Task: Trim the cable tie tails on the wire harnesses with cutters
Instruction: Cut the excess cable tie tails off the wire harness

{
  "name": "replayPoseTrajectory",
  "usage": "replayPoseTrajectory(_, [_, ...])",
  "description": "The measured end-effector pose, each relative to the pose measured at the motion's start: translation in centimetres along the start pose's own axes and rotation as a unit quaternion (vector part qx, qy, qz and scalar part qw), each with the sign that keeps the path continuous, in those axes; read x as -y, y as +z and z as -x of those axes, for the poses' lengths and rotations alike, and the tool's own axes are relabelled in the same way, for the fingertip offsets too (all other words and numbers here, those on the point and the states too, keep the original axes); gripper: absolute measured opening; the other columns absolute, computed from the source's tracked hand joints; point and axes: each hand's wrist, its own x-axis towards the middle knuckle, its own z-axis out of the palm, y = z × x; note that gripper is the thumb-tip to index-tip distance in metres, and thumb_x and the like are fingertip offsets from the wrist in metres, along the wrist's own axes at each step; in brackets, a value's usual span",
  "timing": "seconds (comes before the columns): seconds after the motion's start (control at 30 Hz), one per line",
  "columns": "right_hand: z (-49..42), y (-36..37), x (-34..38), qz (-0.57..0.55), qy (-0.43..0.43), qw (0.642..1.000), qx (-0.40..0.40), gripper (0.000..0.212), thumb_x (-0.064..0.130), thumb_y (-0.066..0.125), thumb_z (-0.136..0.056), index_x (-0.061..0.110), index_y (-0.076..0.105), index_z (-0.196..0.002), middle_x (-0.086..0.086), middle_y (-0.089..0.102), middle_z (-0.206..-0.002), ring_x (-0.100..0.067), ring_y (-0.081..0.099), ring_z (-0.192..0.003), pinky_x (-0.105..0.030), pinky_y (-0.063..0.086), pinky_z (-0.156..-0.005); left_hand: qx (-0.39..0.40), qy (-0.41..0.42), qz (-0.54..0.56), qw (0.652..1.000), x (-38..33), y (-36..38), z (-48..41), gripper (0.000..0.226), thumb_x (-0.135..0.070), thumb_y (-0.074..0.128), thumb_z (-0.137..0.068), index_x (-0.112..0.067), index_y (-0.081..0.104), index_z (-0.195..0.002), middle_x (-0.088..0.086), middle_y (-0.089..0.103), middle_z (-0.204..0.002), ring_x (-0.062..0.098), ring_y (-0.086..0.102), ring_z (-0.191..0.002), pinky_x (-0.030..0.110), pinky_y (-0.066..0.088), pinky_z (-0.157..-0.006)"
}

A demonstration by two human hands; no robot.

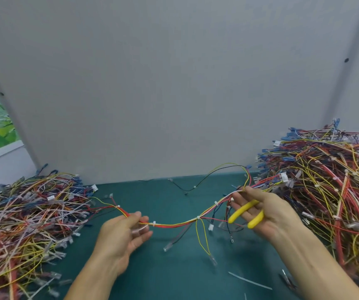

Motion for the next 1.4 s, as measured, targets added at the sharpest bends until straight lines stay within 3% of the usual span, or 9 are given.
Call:
replayPoseTrajectory(0.07, [0.3,0.2,-0.3,0.052,-0.018,0.998,0.003,0.007,-0.005,0.056,-0.091,-0.001,0.059,-0.086,-0.017,0.065,-0.077,-0.023,0.069,-0.054,-0.038,0.06,-0.051,-0.025,0.057,-0.239,0.969,0.2,-0.1,0.1,0.027,-0.023,0.062,-0.092,0.003,0.059,-0.086,0.015,0.063,-0.084,0.031,0.061,-0.076,0.04,0.056,-0.067])
replayPoseTrajectory(0.2, [1.5,1.2,-1.1,0.149,-0.072,0.986,0.014,0.015,-0.008,0.06,-0.087,0.006,0.058,-0.085,-0.013,0.067,-0.073,-0.024,0.067,-0.059,-0.037,0.057,-0.063,-0.096,0.273,-0.603,0.743,-0.1,1.0,2.0,0.048,-0.047,0.061,-0.087,-0.015,0.057,-0.123,0.005,0.057,-0.119,0.027,0.051,-0.116,0.034,0.04,-0.096])
replayPoseTrajectory(0.3, [3.0,2.1,-1.7,0.195,-0.083,0.974,0.076,0.014,-0.011,0.061,-0.085,0.003,0.062,-0.088,-0.015,0.069,-0.073,-0.026,0.067,-0.063,-0.037,0.056,-0.064,0.068,0.398,-0.471,0.785,0.2,2.6,3.6,0.037,-0.034,0.068,-0.085,-0.025,0.065,-0.121,-0.014,0.059,-0.119,0.004,0.053,-0.113,0.017,0.035,-0.099])
replayPoseTrajectory(0.5, [5.7,3.1,-2.8,0.313,-0.091,0.921,0.212,0.024,-0.014,0.063,-0.08,0.007,0.074,-0.078,-0.013,0.073,-0.091,-0.027,0.07,-0.076,-0.041,0.06,-0.078,0.186,0.257,-0.315,0.894,1.9,4.5,5.2,0.025,-0.013,0.07,-0.084,-0.037,0.075,-0.089,-0.01,0.072,-0.071,0.003,0.067,-0.067,0.017,0.05,-0.066])
replayPoseTrajectory(0.7, [6.0,3.3,-4.3,0.516,-0.502,0.693,0.037,0.01,0.02,0.07,-0.085,0.016,0.061,-0.087,0.003,0.063,-0.076,-0.02,0.056,-0.072,-0.03,0.041,-0.068,0.14,0.095,-0.1,0.981,1.7,4.8,5.1,0.023,-0.001,0.067,-0.085,-0.016,0.076,-0.07,0.009,0.069,-0.064,0.017,0.064,-0.057,0.031,0.054,-0.059])
replayPoseTrajectory(0.8, [6.6,3.6,-4.9,0.456,-0.569,0.684,0.029,0.031,0.035,0.068,-0.087,0.014,0.056,-0.069,0.003,0.053,-0.053,-0.022,0.047,-0.052,-0.032,0.038,-0.054,0.131,0.092,-0.057,0.985,1.6,4.6,4.8,0.023,0.0,0.067,-0.084,-0.014,0.075,-0.068,0.011,0.067,-0.064,0.019,0.065,-0.059,0.034,0.056,-0.062])
replayPoseTrajectory(0.93, [6.2,3.4,-6.0,0.622,-0.41,0.664,0.058,0.034,0.044,0.063,-0.086,0.02,0.051,-0.066,0.006,0.047,-0.053,-0.024,0.047,-0.064,-0.038,0.042,-0.063,0.144,0.133,-0.044,0.98,1.9,5.0,5.0,0.01,-0.006,0.071,-0.081,-0.013,0.076,-0.075,0.018,0.07,-0.075,0.021,0.065,-0.067,0.033,0.056,-0.065])
replayPoseTrajectory(1.23, [5.4,3.0,-7.5,0.546,-0.346,0.761,0.048,0.016,0.033,0.069,-0.085,0.025,0.064,-0.071,0.013,0.063,-0.063,-0.004,0.055,-0.066,-0.016,0.041,-0.057,0.211,0.269,-0.118,0.932,2.7,5.5,5.4,0.056,0.015,0.055,-0.085,-0.036,0.076,-0.098,-0.007,0.065,-0.118,0.011,0.064,-0.11,0.026,0.053,-0.09])
replayPoseTrajectory(1.4, [4.6,2.9,-8.0,0.484,-0.349,0.801,0.047,0.016,0.026,0.071,-0.085,0.018,0.065,-0.073,0.004,0.065,-0.065,-0.012,0.053,-0.059,-0.029,0.045,-0.061,0.249,0.26,-0.13,0.924,2.3,5.0,5.5,0.077,0.016,0.047,-0.075,-0.053,0.069,-0.1,-0.014,0.054,-0.135,0.004,0.05,-0.127,0.031,0.038,-0.109])
